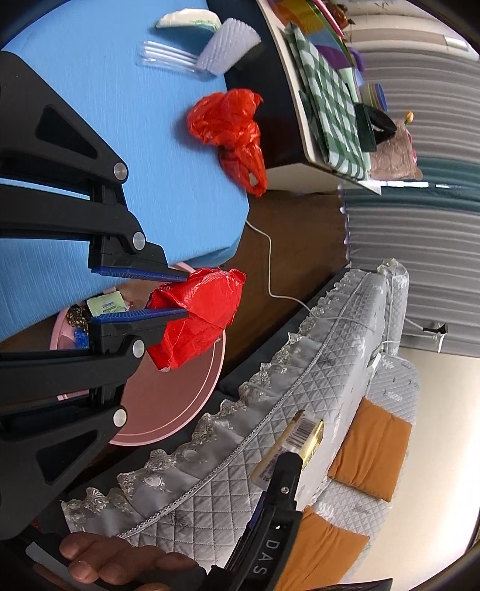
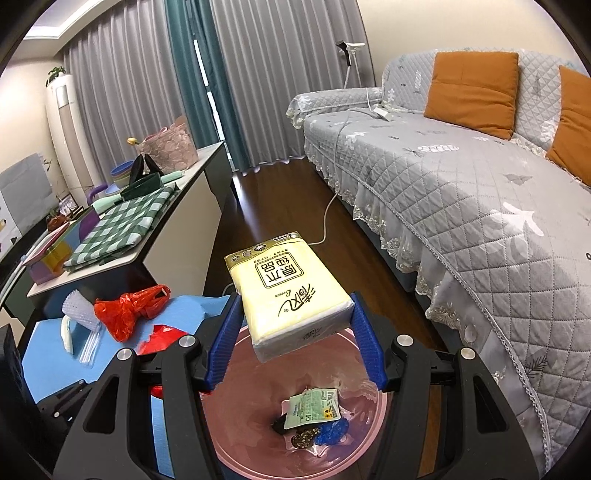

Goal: Collect trash
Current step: 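Carry the red bag and tissue pack over the pink bin and open both tools, then grasp the white bamboo-print paper bag with the left tool while the right tool grasps the orange-red bag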

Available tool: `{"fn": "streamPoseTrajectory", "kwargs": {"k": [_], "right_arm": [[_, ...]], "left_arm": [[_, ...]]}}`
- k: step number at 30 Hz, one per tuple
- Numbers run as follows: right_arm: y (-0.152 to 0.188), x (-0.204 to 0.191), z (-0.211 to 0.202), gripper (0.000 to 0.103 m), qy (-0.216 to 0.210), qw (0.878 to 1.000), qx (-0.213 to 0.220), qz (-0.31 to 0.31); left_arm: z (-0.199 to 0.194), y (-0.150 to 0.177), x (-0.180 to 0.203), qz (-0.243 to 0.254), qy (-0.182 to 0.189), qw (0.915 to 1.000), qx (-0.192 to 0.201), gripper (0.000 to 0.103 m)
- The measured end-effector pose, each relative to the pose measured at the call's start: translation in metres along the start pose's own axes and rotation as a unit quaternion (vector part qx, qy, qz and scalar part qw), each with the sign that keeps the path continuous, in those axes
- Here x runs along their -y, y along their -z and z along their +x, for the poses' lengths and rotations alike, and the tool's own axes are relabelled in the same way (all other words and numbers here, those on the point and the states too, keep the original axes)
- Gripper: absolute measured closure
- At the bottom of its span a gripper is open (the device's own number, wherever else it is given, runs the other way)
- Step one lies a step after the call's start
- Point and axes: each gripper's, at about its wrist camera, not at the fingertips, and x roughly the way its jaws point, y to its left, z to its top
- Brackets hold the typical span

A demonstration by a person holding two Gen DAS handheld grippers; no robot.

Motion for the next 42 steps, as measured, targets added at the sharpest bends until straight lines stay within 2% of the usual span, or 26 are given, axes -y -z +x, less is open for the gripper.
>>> {"fn": "streamPoseTrajectory", "kwargs": {"k": [4, 6, 7, 8, 17, 25, 42], "right_arm": [[0.0, 0.003, 0.001, 0.038, -0.007, 1.0, -0.009, 0.009], [0.0, 0.003, -0.001, 0.033, -0.007, 1.0, -0.007, 0.009], [0.0, 0.002, -0.003, 0.032, -0.008, 1.0, -0.005, 0.008], [-0.001, 0.001, -0.005, 0.031, -0.01, 1.0, -0.004, 0.007], [-0.002, -0.011, -0.019, 0.031, -0.024, 1.0, 0.01, -0.004], [-0.001, -0.032, -0.033, 0.034, -0.035, 0.999, 0.025, -0.022], [0.008, -0.091, -0.053, 0.051, -0.061, 0.995, 0.041, -0.071]], "left_arm": [[0.001, -0.001, 0.008, 0.006, 0.015, 0.9998, -0.007, 0.088], [0.0, 0.0, 0.012, 0.011, 0.016, 0.9998, -0.009, 0.081], [-0.003, 0.001, 0.013, 0.012, 0.015, 0.9998, -0.007, 0.074], [-0.005, 0.001, 0.013, 0.012, 0.014, 0.9998, -0.006, 0.073], [-0.031, 0.001, 0.003, 0.008, 0.004, 0.9999, 0.007, 0.073], [-0.058, 0.007, -0.014, -0.002, -0.009, 0.9998, 0.018, 0.073], [-0.112, 0.021, -0.067, -0.032, -0.04, 0.9979, 0.039, 0.073]]}}
